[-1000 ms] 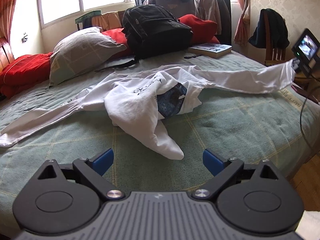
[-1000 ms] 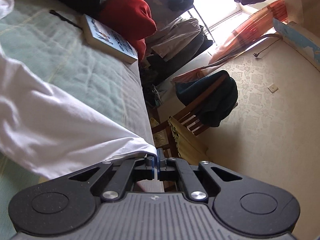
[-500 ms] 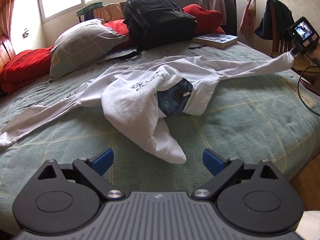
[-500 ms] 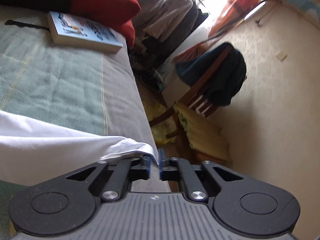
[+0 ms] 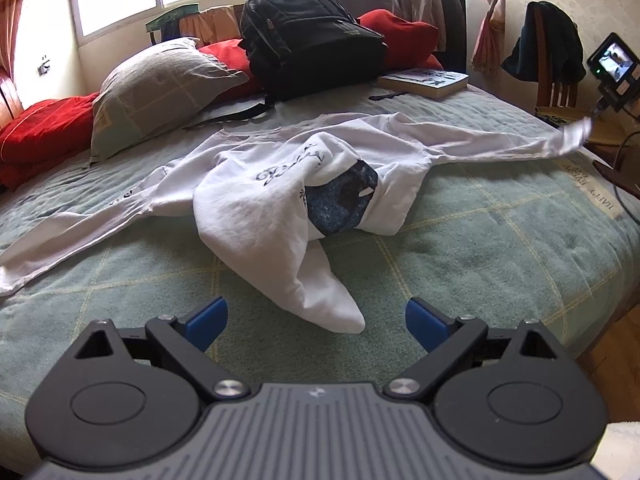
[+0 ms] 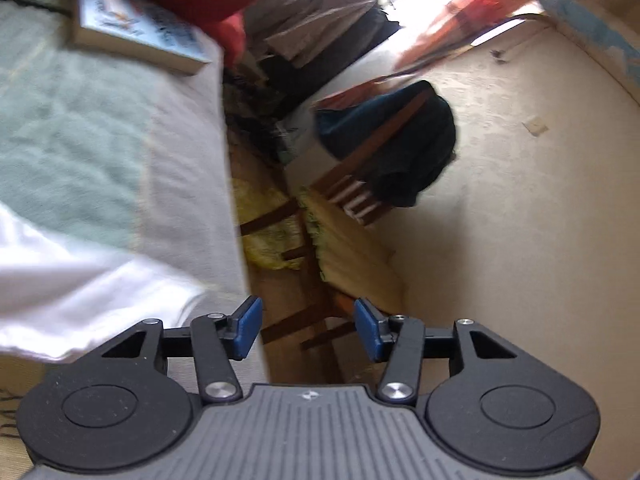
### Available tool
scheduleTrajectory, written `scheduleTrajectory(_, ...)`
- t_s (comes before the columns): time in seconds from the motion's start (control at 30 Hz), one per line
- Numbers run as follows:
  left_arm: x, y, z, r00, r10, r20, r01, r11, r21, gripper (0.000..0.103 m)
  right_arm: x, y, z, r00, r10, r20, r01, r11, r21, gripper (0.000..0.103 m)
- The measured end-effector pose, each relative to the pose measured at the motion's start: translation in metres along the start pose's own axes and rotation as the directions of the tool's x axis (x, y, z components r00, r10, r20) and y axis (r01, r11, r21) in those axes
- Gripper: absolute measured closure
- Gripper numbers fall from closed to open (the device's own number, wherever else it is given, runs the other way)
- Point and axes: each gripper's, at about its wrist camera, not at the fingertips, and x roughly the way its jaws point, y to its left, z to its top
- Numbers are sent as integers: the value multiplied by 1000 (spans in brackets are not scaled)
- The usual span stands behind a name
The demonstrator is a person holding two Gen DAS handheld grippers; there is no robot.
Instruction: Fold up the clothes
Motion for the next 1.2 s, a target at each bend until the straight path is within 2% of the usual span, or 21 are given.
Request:
scheduleTrajectory(0.1,1,-3,1,1000,-16,0,16,1000,9,7,-10,-13,4,995,94,15,-95,992,80,47)
scheduleTrajectory(0.13,2,-4,1,1000,-22,0,22,1000,13,7,-16,-11,7,984,173,39,-176,978,109,47)
scheduleTrajectory(0.2,2,-6,2,999,-33,-1,33,999,21,7,-29,-7,12,941,325,94,-336,928,160,48)
scheduleTrajectory(0.23,3,-6,2,999,-37,-2,37,999,25,7,-36,-5,15,910,396,125,-413,892,181,56)
scheduleTrajectory(0.27,3,-7,2,999,-40,-4,40,999,28,7,-42,-2,18,871,465,156,-489,849,200,62)
scheduleTrajectory(0.3,4,-6,3,999,-43,-7,43,999,30,7,-49,6,23,816,545,190,-576,791,205,76)
scheduleTrajectory(0.33,5,-6,3,999,-43,-9,43,998,34,7,-55,15,30,768,602,218,-638,745,193,79)
scheduleTrajectory(0.43,8,-3,6,999,-37,-13,38,999,37,7,-78,49,52,612,735,290,-786,605,125,79)
scheduleTrajectory(0.5,10,0,9,999,-34,-13,35,999,29,7,-90,74,71,512,799,315,-853,515,80,79)
scheduleTrajectory(0.57,13,3,11,999,-32,-12,32,999,22,7,-101,101,88,460,828,320,-881,471,47,79)
scheduleTrajectory(0.67,16,8,15,1000,-27,-12,28,1000,10,7,-108,144,110,423,860,285,-898,440,3,79)
scheduleTrajectory(0.83,22,16,22,1000,-20,-12,20,1000,-9,7,-117,189,120,405,881,243,-903,428,-47,84)
scheduleTrajectory(0.93,29,19,26,999,-30,-18,30,999,-12,7,-130,198,114,374,896,240,-908,406,-100,89)
scheduleTrajectory(1.07,39,17,30,998,-51,-31,50,999,-8,7,-149,211,104,371,903,216,-894,410,-182,91)
scheduleTrajectory(1.13,43,17,30,998,-58,-37,58,998,-7,7,-152,209,104,378,899,221,-881,423,-211,90)
scheduleTrajectory(1.2,45,18,30,997,-63,-41,62,998,-12,7,-148,204,109,365,901,233,-892,410,-189,87)
